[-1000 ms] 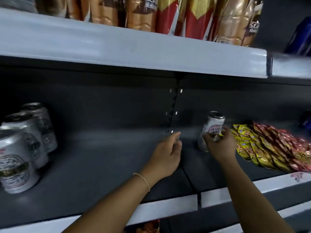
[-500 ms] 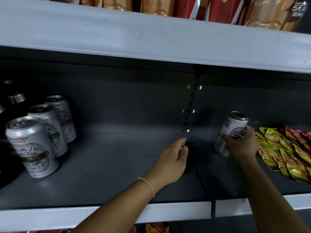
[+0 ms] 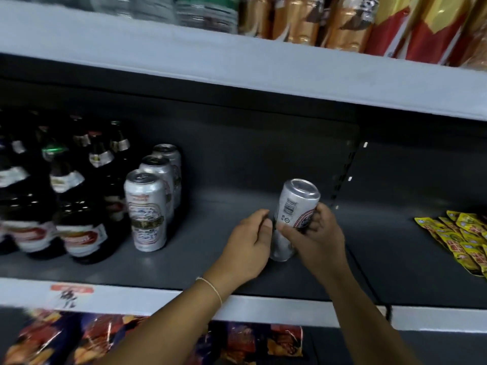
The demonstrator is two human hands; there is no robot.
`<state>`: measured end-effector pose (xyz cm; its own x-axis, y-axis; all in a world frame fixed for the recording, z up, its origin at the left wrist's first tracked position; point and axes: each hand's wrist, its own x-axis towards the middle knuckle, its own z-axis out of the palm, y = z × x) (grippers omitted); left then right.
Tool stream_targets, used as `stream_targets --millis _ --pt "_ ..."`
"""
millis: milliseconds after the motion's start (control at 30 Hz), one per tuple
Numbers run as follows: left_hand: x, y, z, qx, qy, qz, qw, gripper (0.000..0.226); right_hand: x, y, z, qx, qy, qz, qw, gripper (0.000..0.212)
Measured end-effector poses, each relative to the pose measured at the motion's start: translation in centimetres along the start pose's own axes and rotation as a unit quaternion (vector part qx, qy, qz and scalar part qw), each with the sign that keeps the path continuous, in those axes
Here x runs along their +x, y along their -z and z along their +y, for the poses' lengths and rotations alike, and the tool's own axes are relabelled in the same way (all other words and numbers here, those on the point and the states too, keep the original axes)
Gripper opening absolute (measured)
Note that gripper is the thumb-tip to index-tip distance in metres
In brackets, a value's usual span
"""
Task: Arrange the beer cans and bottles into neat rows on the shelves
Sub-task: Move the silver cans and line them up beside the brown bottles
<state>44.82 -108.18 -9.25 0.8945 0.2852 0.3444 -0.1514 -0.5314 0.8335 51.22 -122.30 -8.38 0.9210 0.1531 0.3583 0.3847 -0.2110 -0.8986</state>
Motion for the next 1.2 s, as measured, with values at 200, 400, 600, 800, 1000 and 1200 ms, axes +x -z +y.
stream_targets --millis 200,400,600,800,1000,1200 --pt "-3.2 9.6 -2.2 -0.007 -0.024 0.046 0.999 0.04 -4.4 -8.3 -5.1 0.058 0.004 -0.063 0.996 0.057" --pt "-6.7 17.7 -4.6 0.018 -0.017 0.046 0.999 0.022 -9.0 -14.3 -8.9 0.064 0.019 -0.101 0.993 0.056" --pt "-9.2 22.8 -5.7 0.024 0.084 0.009 0.996 0.044 -12.1 -18.2 -11.1 0.069 0.027 -0.106 0.992 0.059" --pt "-10.5 25.5 -5.4 -0.2 0.326 -0.173 0.907 0.086 -13.8 -20.3 -12.4 0.044 0.064 -0.103 0.992 0.059" --pt "-10.2 26.3 -5.3 -0.31 0.366 -0.201 0.854 0.085 -15.1 -20.7 -13.0 -0.014 0.159 -0.076 0.984 0.072" --pt "-10.8 27.1 -4.0 -0.358 0.328 -0.21 0.848 0.073 -16.3 -19.8 -14.0 -0.031 0.251 -0.04 0.967 0.076"
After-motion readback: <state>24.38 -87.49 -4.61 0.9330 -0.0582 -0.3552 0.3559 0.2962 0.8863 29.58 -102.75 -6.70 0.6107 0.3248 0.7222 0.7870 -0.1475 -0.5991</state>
